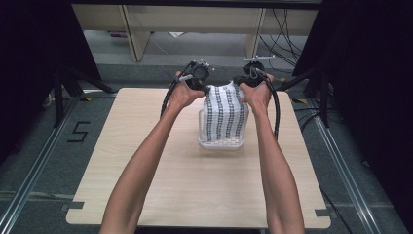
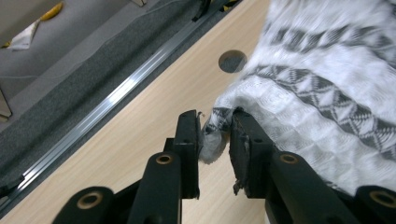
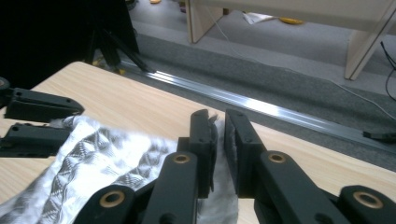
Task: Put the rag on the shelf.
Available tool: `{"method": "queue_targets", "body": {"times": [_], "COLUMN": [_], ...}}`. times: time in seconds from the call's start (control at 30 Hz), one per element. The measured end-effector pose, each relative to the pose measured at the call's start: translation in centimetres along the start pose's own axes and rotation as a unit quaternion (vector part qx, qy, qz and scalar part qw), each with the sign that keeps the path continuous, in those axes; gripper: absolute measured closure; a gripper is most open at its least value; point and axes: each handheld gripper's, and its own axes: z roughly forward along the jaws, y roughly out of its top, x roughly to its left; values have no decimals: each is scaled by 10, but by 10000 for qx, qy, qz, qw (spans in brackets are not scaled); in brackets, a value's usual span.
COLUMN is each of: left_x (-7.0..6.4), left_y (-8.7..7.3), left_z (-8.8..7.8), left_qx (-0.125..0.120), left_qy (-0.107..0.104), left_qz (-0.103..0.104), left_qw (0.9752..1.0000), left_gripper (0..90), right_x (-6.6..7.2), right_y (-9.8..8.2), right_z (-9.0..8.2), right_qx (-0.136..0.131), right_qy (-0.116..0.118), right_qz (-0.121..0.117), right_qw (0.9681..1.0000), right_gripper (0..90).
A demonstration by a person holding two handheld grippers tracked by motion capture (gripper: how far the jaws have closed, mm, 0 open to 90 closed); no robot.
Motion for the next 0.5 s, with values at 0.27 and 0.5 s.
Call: {"method": "queue_targets", "body": {"times": [0.27, 0.5], "left_x": [6, 8], "left_y": [-4, -7], "left_z": [-1, -6], "left_qx": [132, 27], "left_qy": [196, 222], "left_qz": [-318, -351], "left_qw": [9992, 9991], "left_gripper": [498, 489], "right_x": [-6, -6], "right_y": [-1, 3], "right_z": [-6, -17], "right_qx": [-8, -70], "right_qy": [-79, -17], "right_qz": [47, 50], "right_qw": [10000, 10000], "right_gripper": [769, 768]}}
